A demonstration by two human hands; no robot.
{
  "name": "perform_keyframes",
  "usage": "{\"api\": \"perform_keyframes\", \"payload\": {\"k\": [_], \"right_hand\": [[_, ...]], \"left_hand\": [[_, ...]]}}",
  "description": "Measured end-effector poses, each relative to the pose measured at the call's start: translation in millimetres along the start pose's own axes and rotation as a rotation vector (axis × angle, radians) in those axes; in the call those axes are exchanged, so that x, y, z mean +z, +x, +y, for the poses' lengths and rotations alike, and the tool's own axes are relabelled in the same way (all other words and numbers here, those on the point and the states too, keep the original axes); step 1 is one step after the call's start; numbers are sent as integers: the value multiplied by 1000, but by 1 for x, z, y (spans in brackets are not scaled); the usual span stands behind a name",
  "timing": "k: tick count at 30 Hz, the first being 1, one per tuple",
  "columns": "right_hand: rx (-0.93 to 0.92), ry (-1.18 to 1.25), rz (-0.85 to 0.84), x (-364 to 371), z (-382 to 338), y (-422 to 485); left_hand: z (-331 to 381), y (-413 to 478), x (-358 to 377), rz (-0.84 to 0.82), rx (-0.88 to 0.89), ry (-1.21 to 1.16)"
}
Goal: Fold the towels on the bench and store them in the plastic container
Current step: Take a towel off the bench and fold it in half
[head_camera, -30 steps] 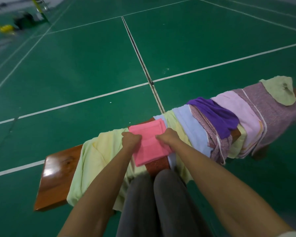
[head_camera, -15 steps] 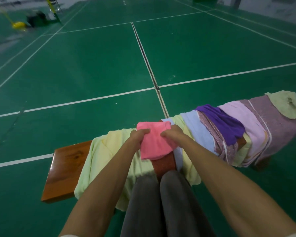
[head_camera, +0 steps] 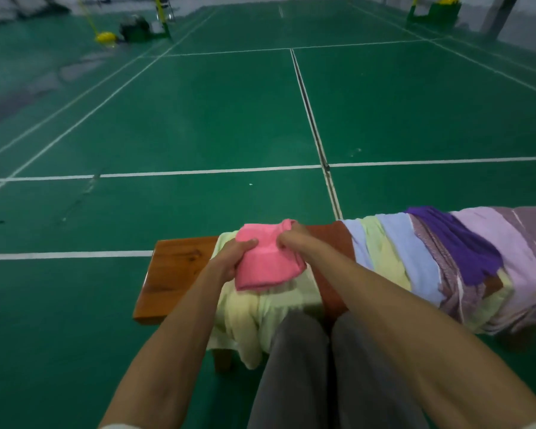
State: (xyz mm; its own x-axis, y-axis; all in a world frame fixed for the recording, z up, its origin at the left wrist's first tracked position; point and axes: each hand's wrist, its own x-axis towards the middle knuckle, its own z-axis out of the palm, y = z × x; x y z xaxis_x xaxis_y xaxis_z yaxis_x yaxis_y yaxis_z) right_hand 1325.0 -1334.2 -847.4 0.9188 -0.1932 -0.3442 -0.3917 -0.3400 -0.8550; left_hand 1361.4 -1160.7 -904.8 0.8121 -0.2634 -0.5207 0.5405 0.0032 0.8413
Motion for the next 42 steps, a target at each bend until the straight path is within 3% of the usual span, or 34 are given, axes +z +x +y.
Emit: {"api": "perform_keyframes", "payload": {"k": [9, 13, 20, 22, 24, 27, 31, 34, 38, 42], "right_hand": [[-5, -162, -141, 114, -34, 5], [-26, -281, -227, 156, -44, 9], [-68, -215, -230, 194, -56, 34], [-97, -315, -236, 198, -51, 37], [-111, -500, -276, 201, -43, 36], [-145, -765, -302, 206, -34, 33], [-421, -914, -163, 220, -30, 37], [-588, -1045, -209, 233, -21, 45], [-560, -1192, -326, 245, 0, 56], [-442, -1141, -341, 252, 21, 54]], "left_hand": [[5, -23, -135, 316, 79, 367], [7, -31, -172, 488, 144, 338], [21, -30, -208, 648, 242, 334], [19, -25, -219, 624, 235, 361], [9, -15, -230, 526, 106, 473], [-21, 2, -242, 517, 59, 956], [-36, 3, -220, 387, 126, 1349], [-43, 9, -207, 345, 100, 1479], [-52, 19, -216, 334, 179, 1608], [-51, 29, -230, 284, 313, 1719]]}}
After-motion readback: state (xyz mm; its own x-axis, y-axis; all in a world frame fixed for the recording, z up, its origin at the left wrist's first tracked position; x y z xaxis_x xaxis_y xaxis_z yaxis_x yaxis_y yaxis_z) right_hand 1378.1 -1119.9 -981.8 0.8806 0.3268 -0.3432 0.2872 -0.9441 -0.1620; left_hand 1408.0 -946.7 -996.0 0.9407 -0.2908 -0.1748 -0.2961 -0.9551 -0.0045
